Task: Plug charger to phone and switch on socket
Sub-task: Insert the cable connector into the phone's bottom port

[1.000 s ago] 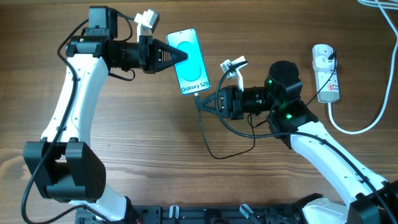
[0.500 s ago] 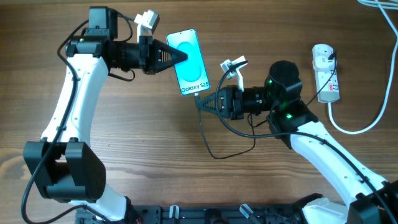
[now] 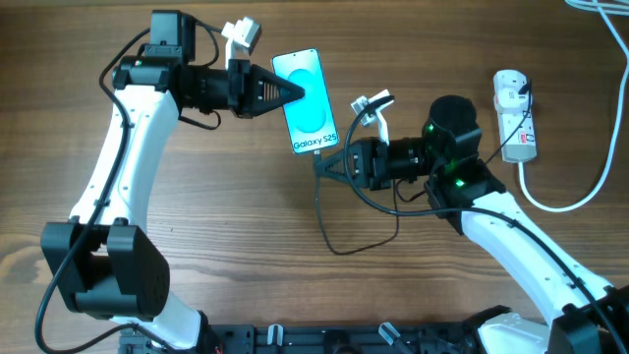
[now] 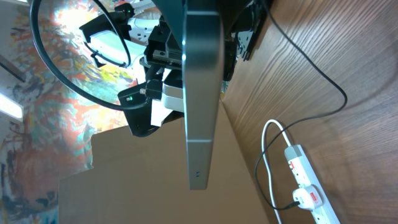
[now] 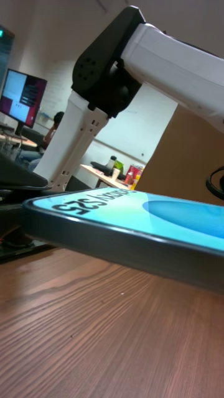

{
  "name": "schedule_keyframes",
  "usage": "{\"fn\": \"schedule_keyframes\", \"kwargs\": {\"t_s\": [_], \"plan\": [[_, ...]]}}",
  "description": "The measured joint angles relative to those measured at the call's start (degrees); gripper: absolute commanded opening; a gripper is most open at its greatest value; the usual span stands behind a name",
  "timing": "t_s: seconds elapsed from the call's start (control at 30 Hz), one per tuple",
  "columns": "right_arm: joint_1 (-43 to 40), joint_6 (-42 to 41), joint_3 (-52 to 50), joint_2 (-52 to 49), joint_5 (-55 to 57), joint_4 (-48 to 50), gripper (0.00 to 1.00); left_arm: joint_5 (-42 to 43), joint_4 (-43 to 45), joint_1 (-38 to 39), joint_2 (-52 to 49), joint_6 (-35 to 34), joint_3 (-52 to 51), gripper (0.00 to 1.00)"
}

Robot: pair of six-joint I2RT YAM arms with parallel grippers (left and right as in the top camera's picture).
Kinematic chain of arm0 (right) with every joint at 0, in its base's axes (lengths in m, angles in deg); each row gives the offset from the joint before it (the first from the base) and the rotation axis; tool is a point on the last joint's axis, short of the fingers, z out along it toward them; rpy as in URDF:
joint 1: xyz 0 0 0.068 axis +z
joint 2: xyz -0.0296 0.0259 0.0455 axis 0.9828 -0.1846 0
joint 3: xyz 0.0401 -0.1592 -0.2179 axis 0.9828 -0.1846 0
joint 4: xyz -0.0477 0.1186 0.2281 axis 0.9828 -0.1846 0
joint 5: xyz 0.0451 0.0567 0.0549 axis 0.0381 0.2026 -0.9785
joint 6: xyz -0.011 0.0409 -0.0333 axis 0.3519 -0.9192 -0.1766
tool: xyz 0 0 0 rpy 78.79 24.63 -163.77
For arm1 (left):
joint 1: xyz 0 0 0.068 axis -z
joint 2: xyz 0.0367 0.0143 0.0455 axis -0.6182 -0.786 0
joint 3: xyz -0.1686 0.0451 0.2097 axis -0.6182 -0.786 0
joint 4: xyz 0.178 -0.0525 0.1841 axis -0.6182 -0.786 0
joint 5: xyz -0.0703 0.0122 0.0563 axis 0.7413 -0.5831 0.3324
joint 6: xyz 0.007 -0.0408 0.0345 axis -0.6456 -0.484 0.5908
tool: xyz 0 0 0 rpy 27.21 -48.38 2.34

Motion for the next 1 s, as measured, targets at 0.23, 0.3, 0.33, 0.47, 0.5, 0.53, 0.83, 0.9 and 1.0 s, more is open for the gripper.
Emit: {"fn": "schedule_keyframes", "kwargs": {"t_s": [0.23,0.3,0.33,0.47,0.5,0.53,0.83,0.9,1.0], "plan": [[-0.70,-0.17,0.00,0.00,-0.85,0.00,0.04,0.13,-0.02,0.13,0.00,0.00,0.00,0.04],[-1.77,-0.20,0.00,0.00,-1.40,0.02,0.04,0.09,0.02,0.13,-0.02,0.07,0.00,0.04],[-2.23,-0.17,0.00,0.00,-1.75,0.02,0.04,0.09,0.17,0.15,-0.02,0.22,0.00,0.04],[-3.02,-0.20,0.00,0.00,-2.58,0.04,0.04,0.09,0.15,0.24,0.00,0.39,0.00,0.04],[-3.02,-0.20,0.00,0.00,-2.58,0.04,0.04,0.11,0.15,0.24,0.00,0.42,0.00,0.04],[-3.04,-0.20,0.00,0.00,-2.58,0.07,0.05,0.09,0.15,0.24,0.00,0.39,0.00,0.04],[-3.02,-4.55,-1.07,0.00,-3.82,4.92,0.04,-0.39,-1.29,1.36,0.00,0.39,0.44,0.04],[-3.04,-5.46,-1.14,0.00,-4.50,4.94,0.05,-0.74,-1.09,2.08,0.00,0.39,0.66,0.04],[-3.04,-6.21,-1.60,0.00,-4.74,4.94,0.04,-1.62,-1.11,2.64,0.00,0.39,0.70,0.04]]}}
